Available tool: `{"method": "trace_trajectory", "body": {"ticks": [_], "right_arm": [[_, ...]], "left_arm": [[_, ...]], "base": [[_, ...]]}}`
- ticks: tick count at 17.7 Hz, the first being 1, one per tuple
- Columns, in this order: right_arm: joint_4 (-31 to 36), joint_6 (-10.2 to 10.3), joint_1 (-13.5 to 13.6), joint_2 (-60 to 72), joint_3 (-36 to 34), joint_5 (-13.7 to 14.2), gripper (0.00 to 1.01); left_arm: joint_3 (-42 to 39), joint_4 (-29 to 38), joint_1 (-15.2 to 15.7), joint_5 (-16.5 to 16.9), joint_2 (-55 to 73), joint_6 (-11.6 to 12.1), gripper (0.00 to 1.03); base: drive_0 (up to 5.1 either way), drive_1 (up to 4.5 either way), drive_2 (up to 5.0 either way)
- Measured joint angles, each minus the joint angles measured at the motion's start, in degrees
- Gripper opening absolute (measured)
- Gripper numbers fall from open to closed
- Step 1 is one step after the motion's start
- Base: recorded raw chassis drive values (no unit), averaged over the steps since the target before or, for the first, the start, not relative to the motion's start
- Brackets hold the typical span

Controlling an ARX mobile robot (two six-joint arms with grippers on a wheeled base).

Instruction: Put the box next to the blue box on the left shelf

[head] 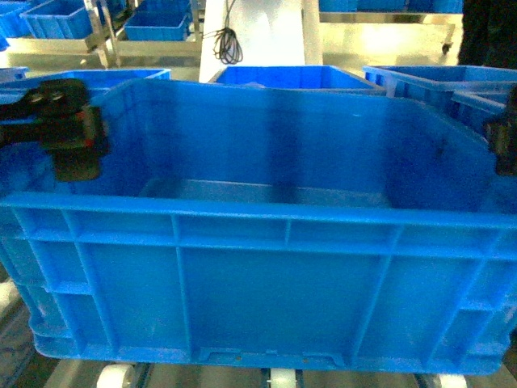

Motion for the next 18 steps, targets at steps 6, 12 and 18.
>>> {"method": "trace_trajectory", "body": {"ticks": [6,12,18], "right_arm": [[20.6,-1.8,-3.5,-15.5,-21.8,-2.5,0.01],[17.4,-2.0,-7.4,-28.8,-31.9,-6.3,0.01],[-3.7,-2.0,-7.4,-54.8,-34.5,-6.3,0.01]], "left_arm": [[-21.9,24.3,6.6,2.8,-16.0,6.6,0.07],[-30.0,17.9,14.2,9.2,-32.3,6.6,0.02],[-34.3,4.2,13.8,10.1,-51.0,6.7,0.02]], "base": [[0.0,0.0,0.0],[0.0,0.0,0.0],[0.0,0.0,0.0]]}}
